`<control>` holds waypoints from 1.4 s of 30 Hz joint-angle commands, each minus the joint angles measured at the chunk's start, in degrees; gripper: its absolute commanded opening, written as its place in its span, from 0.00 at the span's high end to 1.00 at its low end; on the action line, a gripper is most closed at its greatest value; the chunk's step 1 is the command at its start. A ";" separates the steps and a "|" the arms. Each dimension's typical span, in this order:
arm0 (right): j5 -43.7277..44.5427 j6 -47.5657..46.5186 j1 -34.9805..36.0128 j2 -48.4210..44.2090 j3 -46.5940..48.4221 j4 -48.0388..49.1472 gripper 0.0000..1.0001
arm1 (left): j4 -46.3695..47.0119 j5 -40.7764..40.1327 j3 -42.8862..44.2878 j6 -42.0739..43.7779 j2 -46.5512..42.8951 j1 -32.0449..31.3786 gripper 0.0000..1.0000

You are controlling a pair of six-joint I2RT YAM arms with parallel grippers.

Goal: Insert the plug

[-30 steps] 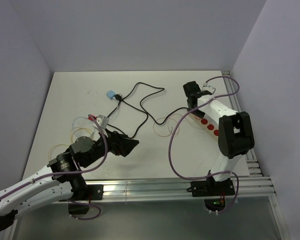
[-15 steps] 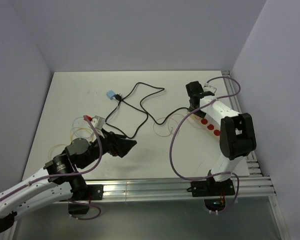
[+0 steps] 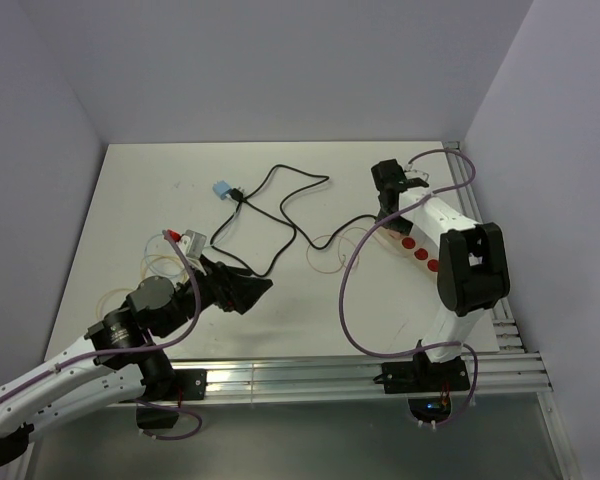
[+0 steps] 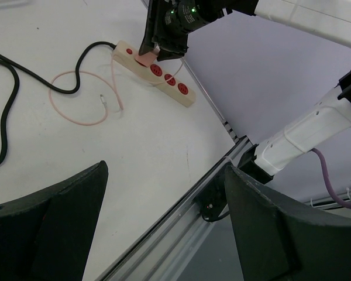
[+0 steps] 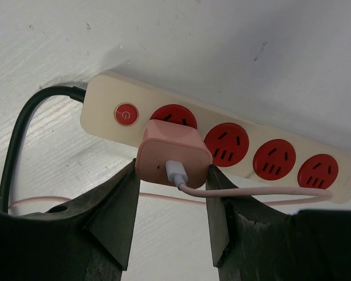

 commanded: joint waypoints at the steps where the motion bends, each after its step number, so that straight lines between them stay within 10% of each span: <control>1: -20.83 -0.37 2.36 5.80 -5.06 -2.90 0.91 | 0.89 -0.37 2.28 -0.65 0.21 0.21 0.14; 13: -14.06 -0.81 3.86 -1.39 1.87 -3.60 0.25 | 0.45 0.77 2.63 -2.14 1.09 0.21 0.15; 42: 3.43 13.25 5.26 -4.22 8.47 -11.78 0.17 | 0.46 1.83 3.77 -2.67 2.23 0.21 0.16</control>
